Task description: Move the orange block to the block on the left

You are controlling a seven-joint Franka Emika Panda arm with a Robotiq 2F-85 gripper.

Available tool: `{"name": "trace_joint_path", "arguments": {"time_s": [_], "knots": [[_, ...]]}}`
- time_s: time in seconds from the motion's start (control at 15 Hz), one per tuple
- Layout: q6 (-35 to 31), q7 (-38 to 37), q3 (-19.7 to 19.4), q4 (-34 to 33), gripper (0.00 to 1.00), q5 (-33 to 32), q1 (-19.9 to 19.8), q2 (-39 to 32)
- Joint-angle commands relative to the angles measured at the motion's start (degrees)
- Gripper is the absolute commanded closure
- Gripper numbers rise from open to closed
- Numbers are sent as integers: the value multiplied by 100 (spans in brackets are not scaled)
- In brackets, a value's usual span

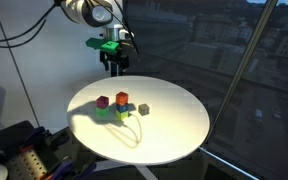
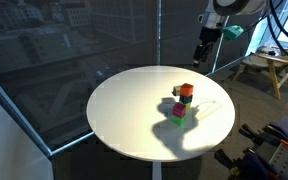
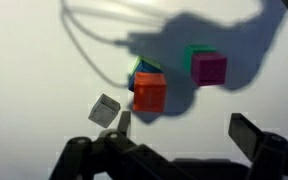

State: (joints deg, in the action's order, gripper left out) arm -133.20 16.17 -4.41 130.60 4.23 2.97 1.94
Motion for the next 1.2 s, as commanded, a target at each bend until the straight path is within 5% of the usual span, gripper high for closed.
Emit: {"name": "trace_joint_path", "arguments": {"time_s": [0.0, 0.67, 1.13], "knots": [[482, 139, 112, -621, 0, 81, -159, -477], [639, -310, 178, -1369, 0, -55, -362, -1271], [618, -1339, 96, -1622, 0, -122, -461, -1540]]}}
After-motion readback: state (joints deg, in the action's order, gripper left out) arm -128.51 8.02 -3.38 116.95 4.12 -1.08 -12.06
